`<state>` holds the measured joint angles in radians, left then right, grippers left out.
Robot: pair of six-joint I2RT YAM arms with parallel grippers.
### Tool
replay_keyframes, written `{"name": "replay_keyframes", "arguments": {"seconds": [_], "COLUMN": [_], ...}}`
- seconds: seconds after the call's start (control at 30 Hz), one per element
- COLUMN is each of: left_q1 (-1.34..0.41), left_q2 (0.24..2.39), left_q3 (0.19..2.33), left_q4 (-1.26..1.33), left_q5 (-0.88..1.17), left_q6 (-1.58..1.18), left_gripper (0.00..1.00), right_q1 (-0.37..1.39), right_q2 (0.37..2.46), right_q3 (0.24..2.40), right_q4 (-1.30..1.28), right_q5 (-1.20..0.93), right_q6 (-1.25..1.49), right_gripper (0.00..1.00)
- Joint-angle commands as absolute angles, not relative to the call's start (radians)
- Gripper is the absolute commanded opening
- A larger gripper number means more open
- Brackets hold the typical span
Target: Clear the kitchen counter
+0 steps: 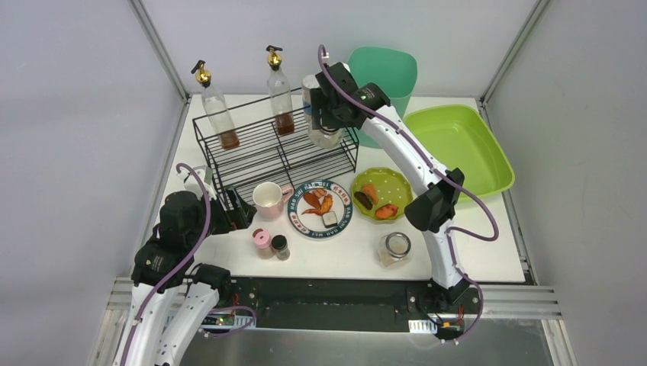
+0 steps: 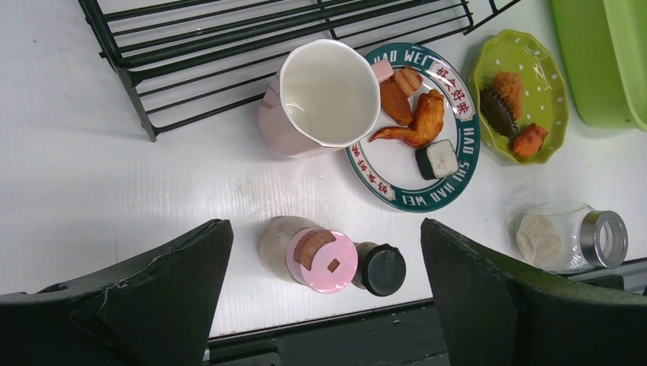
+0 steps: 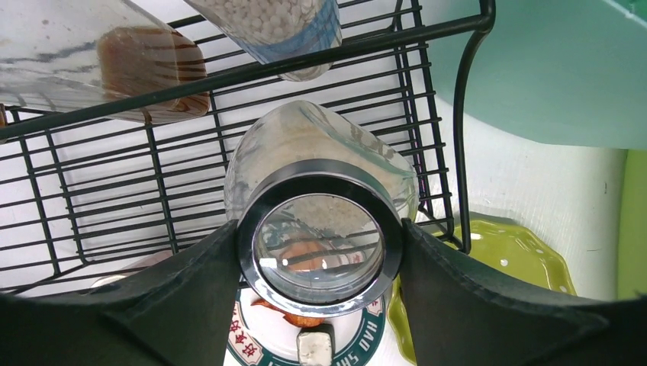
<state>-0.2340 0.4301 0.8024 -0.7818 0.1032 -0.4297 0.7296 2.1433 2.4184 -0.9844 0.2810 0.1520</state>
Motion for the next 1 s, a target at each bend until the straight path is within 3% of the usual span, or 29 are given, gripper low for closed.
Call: {"name": "replay_keyframes", "arguments": {"seconds": [0.0,0.27,0.57,0.73,0.97], "left_q1": [-0.224,-0.224,-0.224,-0.223,-0.223], "left_q2": [0.427,0.422,0.422,0.424,0.426], "left_q3": [0.798,0.798,0.798,0.798,0.796], "left_q4": [-0.746,-0.747,-0.746,-0.746,-0.746], "left_q5": [0.115,0.112,0.112,0.113,0.111], "left_q6": [-0.423,-0.422,-0.422,-0.423,-0.423], "left_gripper": [0.99,0.99,0.99,0.99,0.99], "right_q1": [0.724,0.721,0.723,0.741,0.776], "right_q2": [2.166,2.174,2.142,2.06,1.856], "right_q3": [2.48,2.489,2.468,2.43,2.208], "right_q4": [-0.977,-0.958,-0.936,-0.928,-0.896], "right_q5": [0.264,0.243,0.224,0.248,0.302], "right_q6": [0.174,0.188,0.203,0.192,0.185], "right_gripper": [0.59,0.8,0.86,0.98,0.99]}}
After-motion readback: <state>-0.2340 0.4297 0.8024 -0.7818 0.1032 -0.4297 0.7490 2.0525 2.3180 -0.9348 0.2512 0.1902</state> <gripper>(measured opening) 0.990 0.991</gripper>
